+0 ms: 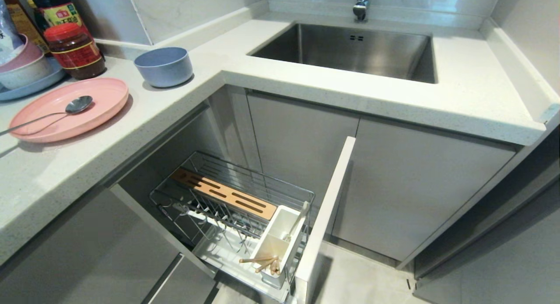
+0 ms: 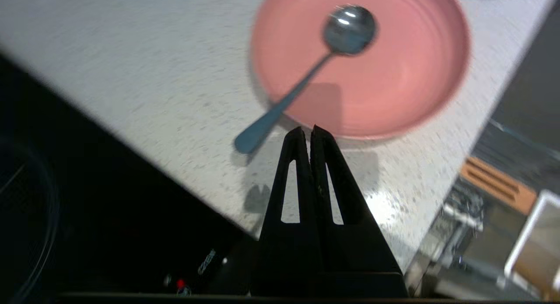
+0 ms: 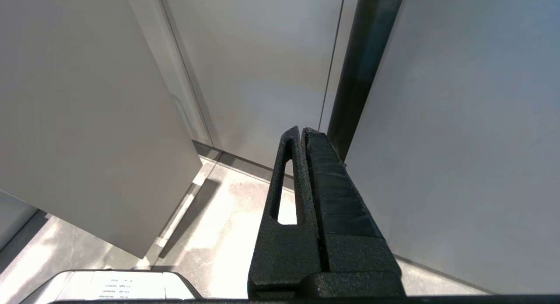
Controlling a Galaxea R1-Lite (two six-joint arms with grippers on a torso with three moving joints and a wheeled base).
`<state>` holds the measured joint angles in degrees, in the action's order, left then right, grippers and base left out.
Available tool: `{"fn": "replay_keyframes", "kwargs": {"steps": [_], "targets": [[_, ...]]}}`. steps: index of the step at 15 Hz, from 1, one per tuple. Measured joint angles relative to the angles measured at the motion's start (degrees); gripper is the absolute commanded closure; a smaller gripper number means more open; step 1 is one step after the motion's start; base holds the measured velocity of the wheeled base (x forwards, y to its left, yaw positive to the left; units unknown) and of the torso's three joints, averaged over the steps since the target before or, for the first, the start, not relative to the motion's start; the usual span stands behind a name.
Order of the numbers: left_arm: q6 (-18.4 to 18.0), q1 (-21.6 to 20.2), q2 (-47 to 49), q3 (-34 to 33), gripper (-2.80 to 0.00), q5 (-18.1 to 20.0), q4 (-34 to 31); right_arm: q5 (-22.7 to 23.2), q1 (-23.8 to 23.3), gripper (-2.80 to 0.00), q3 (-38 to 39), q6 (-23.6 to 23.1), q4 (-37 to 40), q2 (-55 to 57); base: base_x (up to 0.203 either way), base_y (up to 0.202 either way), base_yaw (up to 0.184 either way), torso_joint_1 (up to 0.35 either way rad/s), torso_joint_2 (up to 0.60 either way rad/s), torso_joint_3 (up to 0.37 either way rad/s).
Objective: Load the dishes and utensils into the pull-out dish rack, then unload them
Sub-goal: Pick up the spoon and place it in the cupboard
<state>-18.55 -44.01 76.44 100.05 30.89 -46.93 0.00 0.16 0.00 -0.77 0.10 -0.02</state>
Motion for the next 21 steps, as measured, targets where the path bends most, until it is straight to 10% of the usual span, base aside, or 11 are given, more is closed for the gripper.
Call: {"fn": "replay_keyframes", "kwargs": {"steps": [3,6,7,21], "targets": [[-9.8,-2.2,1.9,-3.1,0.0,6.4,0.0,0.0,0.0,0.0,0.0,0.0,0.0,0.0,0.0,0.0,0.0,0.0,0.0,0.0],[-11.2,-2.4,5.0,-3.4,0.0,6.6,0.4,0.0,0.0,0.0,0.0,0.0,0.0,0.0,0.0,0.0,0.0,0.0,0.0,0.0],[-11.4,-2.0,5.9,-3.3,-2.8,6.6,0.4,0.0,0.0,0.0,0.0,0.0,0.0,0.0,0.0,0.0,0.0,0.0,0.0,0.0],[-11.1,6.5,11.2,-15.8,-2.8,10.7,21.0,0.0,0.0,0.0,0.0,0.0,0.0,0.0,0.0,0.0,0.0,0.0,0.0,0.0]]}}
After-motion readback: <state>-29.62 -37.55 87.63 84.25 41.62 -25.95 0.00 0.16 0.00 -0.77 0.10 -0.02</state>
